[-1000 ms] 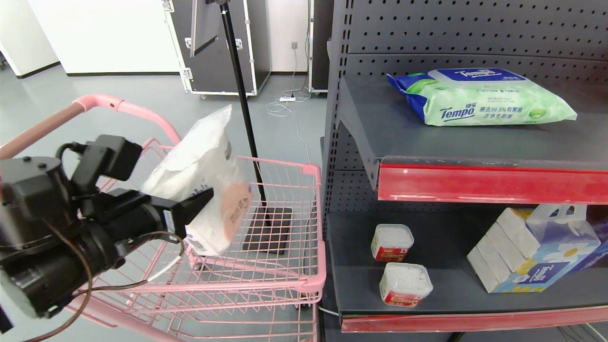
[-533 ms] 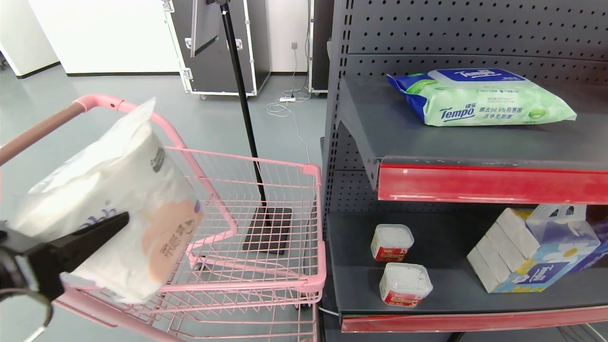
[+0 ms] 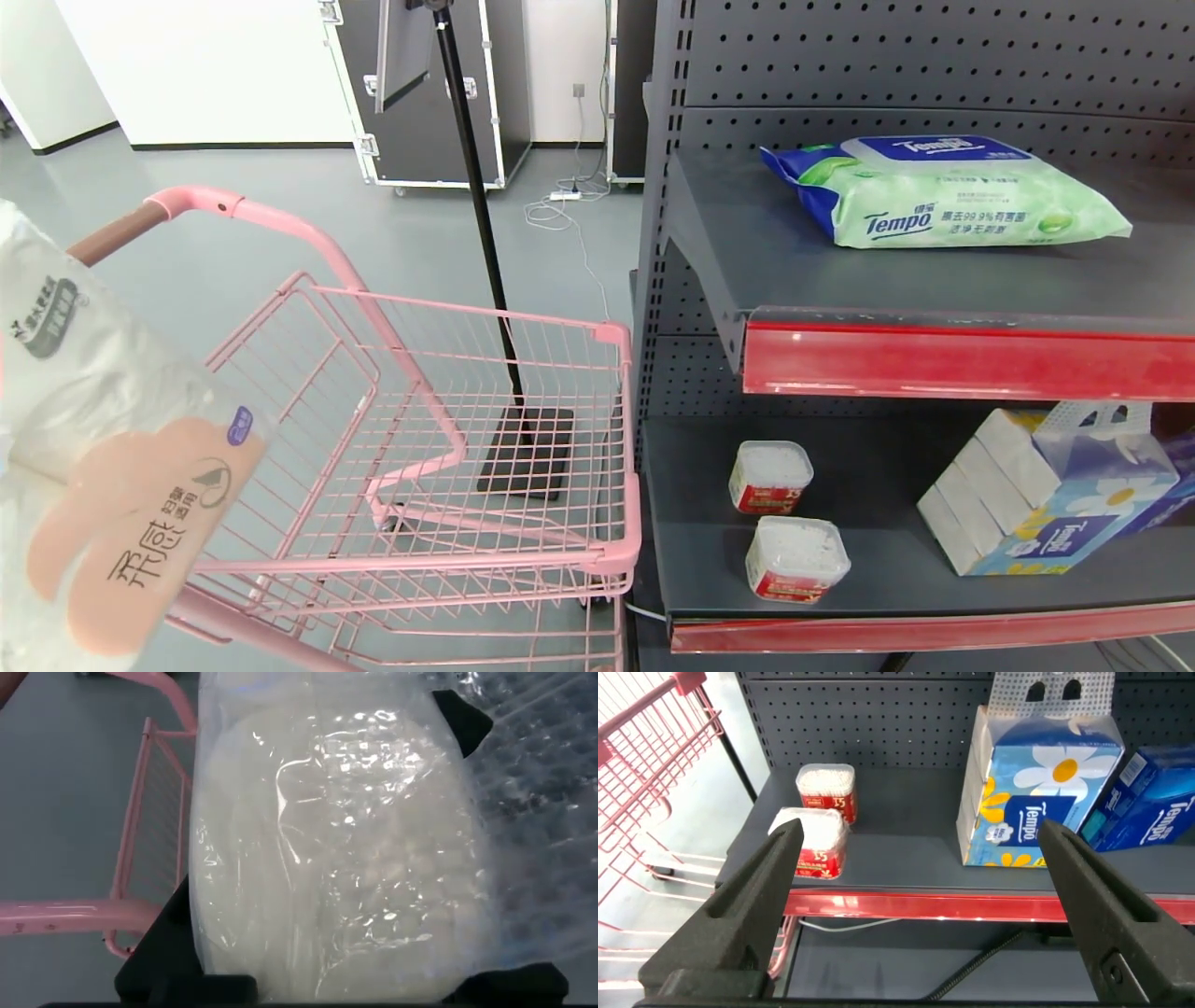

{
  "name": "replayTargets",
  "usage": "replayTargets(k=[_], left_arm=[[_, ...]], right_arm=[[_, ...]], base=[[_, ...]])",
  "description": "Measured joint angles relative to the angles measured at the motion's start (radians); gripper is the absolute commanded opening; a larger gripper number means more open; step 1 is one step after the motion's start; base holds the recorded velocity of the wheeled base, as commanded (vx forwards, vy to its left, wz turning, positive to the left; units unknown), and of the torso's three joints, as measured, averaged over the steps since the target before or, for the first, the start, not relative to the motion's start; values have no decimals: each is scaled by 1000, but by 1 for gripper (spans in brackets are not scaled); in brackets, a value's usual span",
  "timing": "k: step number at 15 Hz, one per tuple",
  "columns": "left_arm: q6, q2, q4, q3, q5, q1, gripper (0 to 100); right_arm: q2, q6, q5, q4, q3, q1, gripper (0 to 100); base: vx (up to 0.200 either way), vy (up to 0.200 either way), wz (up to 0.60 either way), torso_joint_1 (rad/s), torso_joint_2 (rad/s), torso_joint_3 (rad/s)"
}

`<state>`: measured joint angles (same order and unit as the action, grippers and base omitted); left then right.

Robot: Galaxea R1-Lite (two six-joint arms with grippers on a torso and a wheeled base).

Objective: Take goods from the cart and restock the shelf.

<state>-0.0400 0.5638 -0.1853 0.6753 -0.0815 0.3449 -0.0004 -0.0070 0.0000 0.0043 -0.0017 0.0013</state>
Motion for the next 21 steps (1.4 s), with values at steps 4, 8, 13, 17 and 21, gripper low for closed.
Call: replayTargets(k=[4, 8, 13, 17, 21], left_arm=[[1, -55, -3, -34, 2, 0, 0], [1, -69, 1, -46, 2, 0, 0], [2, -69, 4, -44, 2, 0, 0], [2, -66, 6, -37, 4, 1, 0], [17, -54, 9, -33, 4, 1, 0]], right_arm=[[0, 0, 0, 1, 0, 0, 100], [0, 0, 0, 0, 0, 0, 100], [0, 0, 0, 0, 0, 0, 100], [0, 0, 0, 0, 0, 0, 100], [0, 0, 0, 0, 0, 0, 100]], base=[[0, 0, 0, 12, -59, -43], [0, 0, 0, 96, -421, -315], [0, 0, 0, 157, -518, -364], [0, 0, 0, 194, -558, -366], [0, 0, 0, 223, -585, -369]])
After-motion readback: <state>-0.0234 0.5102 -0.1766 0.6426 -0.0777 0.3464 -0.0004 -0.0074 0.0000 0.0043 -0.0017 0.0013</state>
